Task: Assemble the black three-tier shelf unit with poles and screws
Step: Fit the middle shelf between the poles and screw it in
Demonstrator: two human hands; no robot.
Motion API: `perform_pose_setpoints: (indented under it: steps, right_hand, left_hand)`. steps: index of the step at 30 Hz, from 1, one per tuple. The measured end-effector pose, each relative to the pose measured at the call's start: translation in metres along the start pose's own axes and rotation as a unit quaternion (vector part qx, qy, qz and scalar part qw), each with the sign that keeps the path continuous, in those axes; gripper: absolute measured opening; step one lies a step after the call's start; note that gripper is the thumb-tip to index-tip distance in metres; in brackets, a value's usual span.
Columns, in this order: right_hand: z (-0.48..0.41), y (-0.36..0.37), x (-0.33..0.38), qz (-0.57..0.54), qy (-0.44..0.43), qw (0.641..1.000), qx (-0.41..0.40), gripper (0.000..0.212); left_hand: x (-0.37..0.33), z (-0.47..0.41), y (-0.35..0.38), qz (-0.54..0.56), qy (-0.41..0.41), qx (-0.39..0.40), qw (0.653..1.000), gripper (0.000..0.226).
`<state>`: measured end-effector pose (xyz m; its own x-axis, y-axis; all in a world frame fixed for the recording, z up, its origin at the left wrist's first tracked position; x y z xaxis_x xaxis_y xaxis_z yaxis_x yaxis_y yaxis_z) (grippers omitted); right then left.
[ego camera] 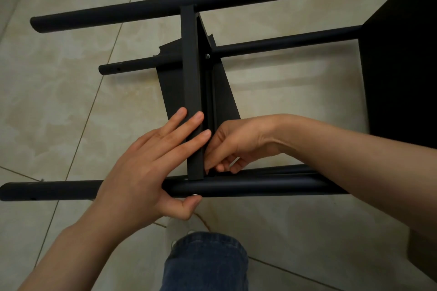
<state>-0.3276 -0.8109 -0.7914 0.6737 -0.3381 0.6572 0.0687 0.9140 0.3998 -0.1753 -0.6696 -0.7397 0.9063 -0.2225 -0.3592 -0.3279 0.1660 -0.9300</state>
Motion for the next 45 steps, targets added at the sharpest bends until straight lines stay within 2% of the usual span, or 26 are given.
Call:
perform_pose_setpoints:
  steps: [6, 12, 18, 24, 30, 35, 40, 45]
  right_hand:
    - [-0.006, 0.005, -0.001, 0.012, -0.01, 1.0, -0.008, 0.038]
    - [0.002, 0.0, 0.001, 0.011, -0.008, 1.0, 0.009, 0.016]
    - [-0.007, 0.005, -0.001, 0.017, -0.01, 1.0, -0.003, 0.039]
    - [0.001, 0.001, 0.002, 0.006, -0.009, 1.0, 0.008, 0.02]
    - [-0.005, 0.007, 0.001, 0.008, -0.016, 1.0, -0.007, 0.036]
    - [0.003, 0.003, 0.004, 0.02, -0.006, 1.0, 0.001, 0.019]
    - [-0.003, 0.008, 0.004, 0.018, -0.018, 1.0, -0.018, 0.036]
    - [0.003, 0.004, 0.004, 0.035, -0.008, 0.999, -0.012, 0.02]
  left_hand:
    - [0.0, 0.0, 0.0, 0.005, 0.003, -0.002, 1.0, 0.092]
    - [0.001, 0.0, 0.0, 0.008, 0.003, -0.007, 1.0, 0.092]
    - [0.0, 0.0, 0.0, 0.006, 0.006, -0.01, 1.0, 0.091]
    - [-0.001, 0.0, 0.0, 0.011, 0.004, -0.007, 1.0, 0.092]
    - [-0.002, 0.0, -0.001, 0.007, 0.002, -0.006, 1.0, 0.091]
    - [-0.001, 0.0, -0.002, 0.002, -0.005, 0.003, 1.0, 0.092]
    - [-0.002, 0.0, -0.001, 0.003, -0.004, 0.006, 1.0, 0.093]
    - [-0.001, -0.001, -0.001, 0.003, -0.007, 0.007, 1.0, 0.093]
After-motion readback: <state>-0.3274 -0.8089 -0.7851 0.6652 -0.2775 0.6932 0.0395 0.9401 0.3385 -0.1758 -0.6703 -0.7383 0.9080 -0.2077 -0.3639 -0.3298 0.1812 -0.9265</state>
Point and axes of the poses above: each hand's wrist, its own z-axis away from the middle knuckle, its own y-axis out of the palm, x = y × z, the point moved 1 cm from there along -z, towards the middle knuckle, and after that the axes turned 1 degree about x, right-handed, at the moved point
